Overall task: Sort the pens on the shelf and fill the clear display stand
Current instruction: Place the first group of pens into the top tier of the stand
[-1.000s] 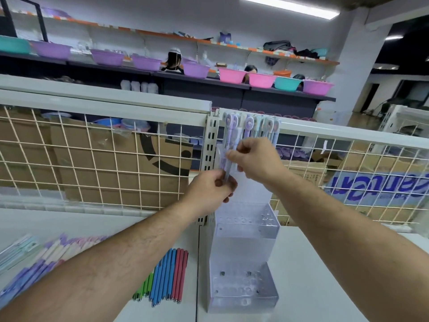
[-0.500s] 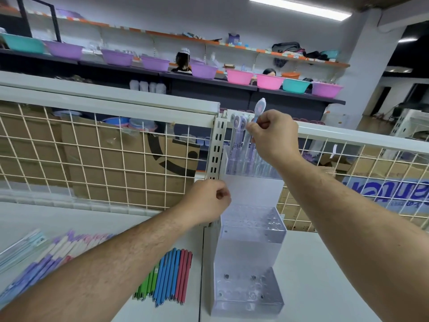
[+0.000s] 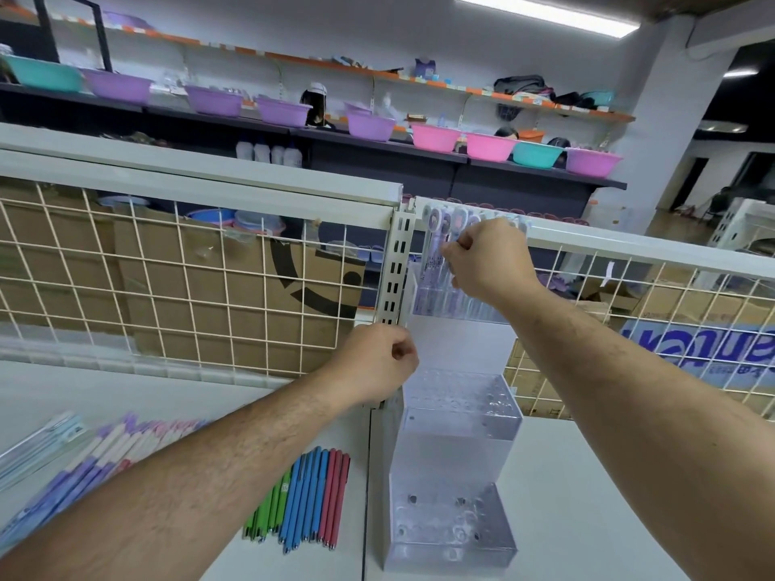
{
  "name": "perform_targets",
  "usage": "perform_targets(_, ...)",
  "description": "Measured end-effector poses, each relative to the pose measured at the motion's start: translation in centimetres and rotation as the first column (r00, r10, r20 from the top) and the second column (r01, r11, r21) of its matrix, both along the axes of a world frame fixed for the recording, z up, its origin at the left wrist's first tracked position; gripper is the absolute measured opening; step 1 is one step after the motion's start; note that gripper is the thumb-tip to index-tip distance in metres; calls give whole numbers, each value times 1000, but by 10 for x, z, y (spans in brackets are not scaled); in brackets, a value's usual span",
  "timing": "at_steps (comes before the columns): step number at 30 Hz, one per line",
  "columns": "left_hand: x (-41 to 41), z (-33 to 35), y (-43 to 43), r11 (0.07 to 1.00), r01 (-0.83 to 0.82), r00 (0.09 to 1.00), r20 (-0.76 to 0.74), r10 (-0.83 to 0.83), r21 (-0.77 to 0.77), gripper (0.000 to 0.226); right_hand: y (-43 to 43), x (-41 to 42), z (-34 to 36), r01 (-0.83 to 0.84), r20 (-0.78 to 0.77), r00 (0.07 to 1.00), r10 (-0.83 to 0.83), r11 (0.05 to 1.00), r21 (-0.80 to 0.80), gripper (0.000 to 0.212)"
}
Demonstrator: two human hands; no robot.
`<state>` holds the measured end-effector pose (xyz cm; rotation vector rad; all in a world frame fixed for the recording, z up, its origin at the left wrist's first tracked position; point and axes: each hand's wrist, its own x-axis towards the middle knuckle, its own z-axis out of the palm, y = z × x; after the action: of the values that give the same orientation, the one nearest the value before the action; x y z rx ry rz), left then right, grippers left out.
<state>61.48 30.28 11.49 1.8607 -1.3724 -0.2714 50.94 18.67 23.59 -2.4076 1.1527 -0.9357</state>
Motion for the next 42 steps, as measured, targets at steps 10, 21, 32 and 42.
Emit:
perform_targets(10,1,0,1,999,24,1000,17,-23,-26,9,9,-6,-7,49,-167,984,-56,998,-50,24)
perform_targets(21,-9,-11,10,995,96,990,109,-92,-25,18,56,-55,-72,13,-450,893,-2,1000,22,31)
perform_targets(32,-31,-14,79,999,5,989,148,-10,39,11,108,-87,-101,-84,-417,903,102,995,61,34)
perform_targets(42,-53,-38,177,971,-185,970,190,155,153,22,177,-85,-131,-257,-390,866,313,948,189,39)
